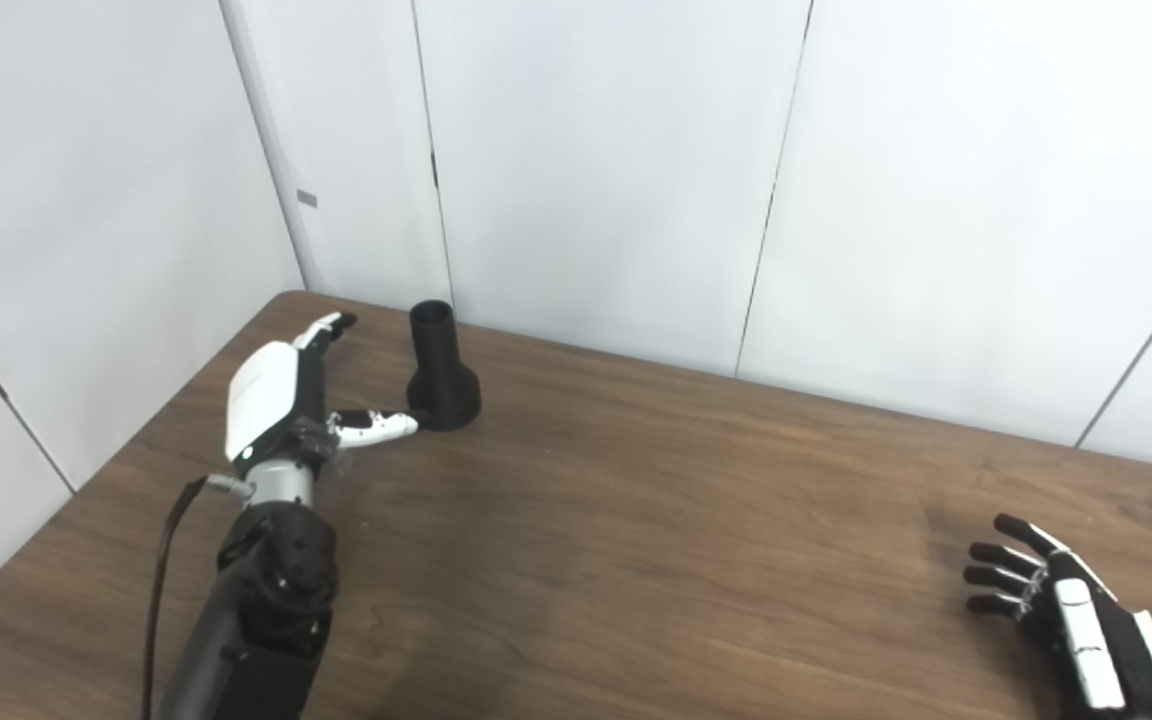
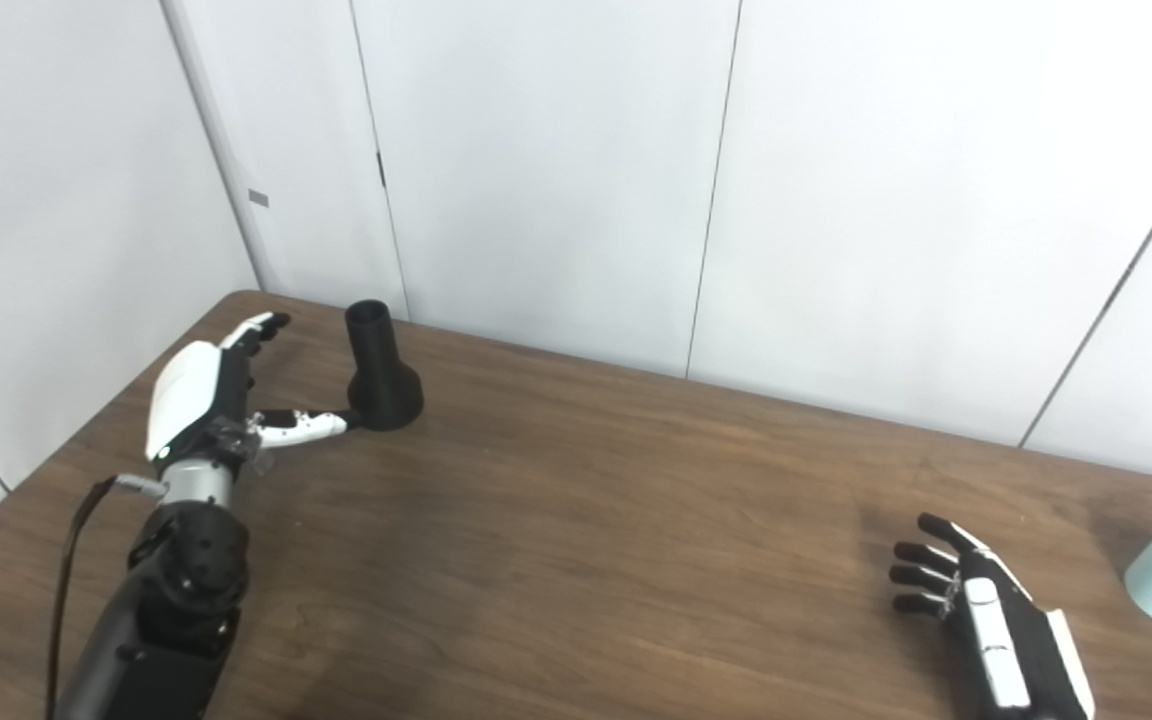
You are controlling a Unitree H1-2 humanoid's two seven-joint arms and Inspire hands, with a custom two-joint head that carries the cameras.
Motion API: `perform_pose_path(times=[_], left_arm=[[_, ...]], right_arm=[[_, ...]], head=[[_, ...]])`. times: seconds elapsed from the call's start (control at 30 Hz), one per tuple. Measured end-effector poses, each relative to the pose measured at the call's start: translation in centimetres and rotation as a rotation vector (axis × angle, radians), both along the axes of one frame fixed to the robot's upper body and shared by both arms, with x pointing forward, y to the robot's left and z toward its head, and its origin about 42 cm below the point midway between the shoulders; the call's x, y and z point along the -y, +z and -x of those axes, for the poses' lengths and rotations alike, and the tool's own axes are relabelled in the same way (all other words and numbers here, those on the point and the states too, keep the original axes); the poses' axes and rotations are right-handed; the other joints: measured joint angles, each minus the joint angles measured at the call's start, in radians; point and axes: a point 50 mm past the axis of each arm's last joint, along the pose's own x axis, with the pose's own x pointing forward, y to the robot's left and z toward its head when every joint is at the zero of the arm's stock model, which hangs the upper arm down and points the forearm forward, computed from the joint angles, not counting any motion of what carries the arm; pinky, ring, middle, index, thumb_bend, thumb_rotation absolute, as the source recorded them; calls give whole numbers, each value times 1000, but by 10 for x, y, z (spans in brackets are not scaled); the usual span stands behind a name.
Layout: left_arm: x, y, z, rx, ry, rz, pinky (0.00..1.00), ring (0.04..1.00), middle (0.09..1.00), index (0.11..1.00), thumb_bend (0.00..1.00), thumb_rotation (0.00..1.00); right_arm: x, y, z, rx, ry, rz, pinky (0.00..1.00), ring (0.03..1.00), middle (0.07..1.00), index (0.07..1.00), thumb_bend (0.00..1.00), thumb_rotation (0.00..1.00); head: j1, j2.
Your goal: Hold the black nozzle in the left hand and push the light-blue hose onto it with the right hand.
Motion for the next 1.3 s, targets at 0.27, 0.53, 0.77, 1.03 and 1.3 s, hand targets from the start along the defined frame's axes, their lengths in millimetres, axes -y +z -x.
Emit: perform_pose_path(times=[0.27, 0.53, 0.77, 1.03, 1.3], left_arm=[[-3, -6, -36, -153, -60, -20, 966, 936, 907, 852, 1000, 297], [-8, -6, -68, -238, -37, -63, 1000, 957, 918, 876, 1000, 335], [-13, -15, -86, -286, 0, -46, 982, 953, 902, 869, 1000, 284], [-4, -13, -102, -312, -24, -62, 925, 934, 890, 825, 1000, 276], [2, -11, -106, -355, -60, -97, 764, 866, 855, 795, 1000, 279]], right_arm=[[0, 1, 3, -1, -2, 1, 554, 661, 690, 781, 253, 875], [-1, 3, 6, -12, -5, 1, 557, 655, 687, 785, 263, 898], [-2, 4, 6, -14, -10, -5, 547, 655, 680, 777, 265, 877], [-3, 6, 8, -24, -15, -4, 563, 651, 675, 780, 265, 882], [-4, 6, 12, -29, -17, -8, 568, 646, 671, 778, 268, 861]], head=[[-8, 6], [-11, 12], [-18, 14], [-23, 21], [-26, 29]])
